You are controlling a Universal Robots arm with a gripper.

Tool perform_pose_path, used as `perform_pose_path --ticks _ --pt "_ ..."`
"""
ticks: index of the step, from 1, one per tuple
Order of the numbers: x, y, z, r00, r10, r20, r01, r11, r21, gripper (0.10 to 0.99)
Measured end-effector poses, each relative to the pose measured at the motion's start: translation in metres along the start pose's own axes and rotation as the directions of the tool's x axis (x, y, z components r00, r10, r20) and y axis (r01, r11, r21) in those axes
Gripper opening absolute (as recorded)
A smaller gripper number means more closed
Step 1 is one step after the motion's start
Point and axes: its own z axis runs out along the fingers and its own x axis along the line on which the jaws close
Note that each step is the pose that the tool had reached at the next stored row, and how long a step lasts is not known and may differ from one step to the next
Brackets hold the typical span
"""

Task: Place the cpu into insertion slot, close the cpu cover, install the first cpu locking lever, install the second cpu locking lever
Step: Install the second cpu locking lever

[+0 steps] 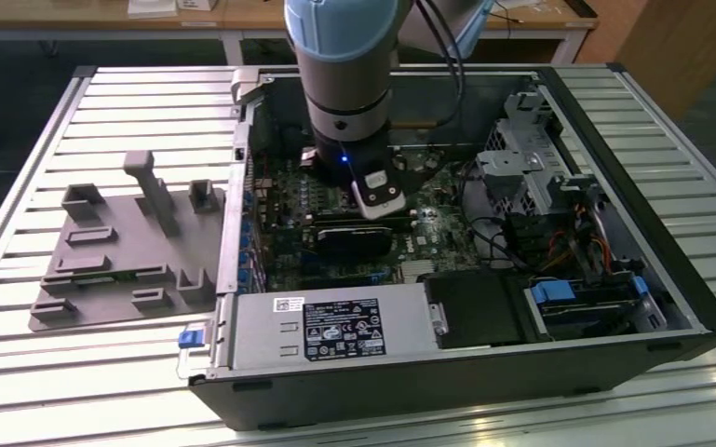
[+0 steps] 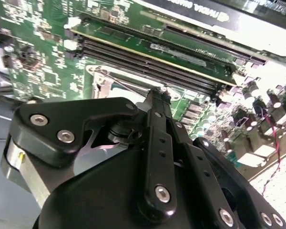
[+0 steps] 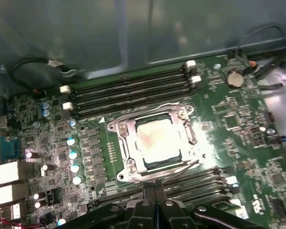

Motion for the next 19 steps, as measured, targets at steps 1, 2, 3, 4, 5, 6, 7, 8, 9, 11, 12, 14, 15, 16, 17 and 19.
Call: perform_pose_path --ticks 1,2,3,4,5,6,7,8,9,11,12,14,15,16,17,19 --pt "0.0014 -0.0008 0.0016 1.0000 -0.004 -0.0012 0.004 1.0000 0.000 0.102" --pt "0.0024 -0.0015 0.0032 1.0000 -0.008 -0.0023 0.008 1.0000 0.000 0.102" --pt "0.0032 -0.0022 0.0048 0.9999 -0.011 -0.0033 0.011 0.9999 0.000 0.102" --pt "0.0036 -0.0027 0.0065 0.9999 -0.013 -0.0040 0.013 0.9999 0.000 0.102" --pt "0.0037 -0.0031 0.0079 0.9999 -0.013 -0.0042 0.013 0.9999 0.000 0.102" --pt "0.0037 -0.0033 0.0086 0.9999 -0.013 -0.0043 0.013 0.9999 0.000 0.102" --pt "0.0037 -0.0034 0.0086 0.9999 -0.013 -0.0044 0.013 0.9999 0.000 0.102" --pt "0.0038 -0.0034 0.0086 0.9999 -0.013 -0.0044 0.013 0.9999 0.000 0.102" --pt "0.0038 -0.0034 0.0086 0.9999 -0.013 -0.0044 0.013 0.9999 0.000 0.102" --pt "0.0038 -0.0034 0.0090 0.9999 -0.013 -0.0047 0.013 0.9999 -0.002 0.102" --pt "0.0038 -0.0035 0.0093 0.9999 -0.015 -0.0052 0.015 0.9999 -0.002 0.102" --pt "0.0038 -0.0038 0.0103 0.9994 -0.032 -0.0102 0.032 0.9995 -0.004 0.102" --pt "0.0039 -0.0040 0.0109 0.9989 -0.045 -0.0136 0.045 0.9990 -0.004 0.102" --pt "0.0039 -0.0042 0.0116 0.9982 -0.057 -0.0170 0.057 0.9983 -0.005 0.102" --pt "0.0040 -0.0044 0.0124 0.9975 -0.068 -0.0200 0.068 0.9977 -0.006 0.102" --pt "0.0044 -0.0051 0.0145 0.9966 -0.079 -0.0229 0.079 0.9969 -0.006 0.102"
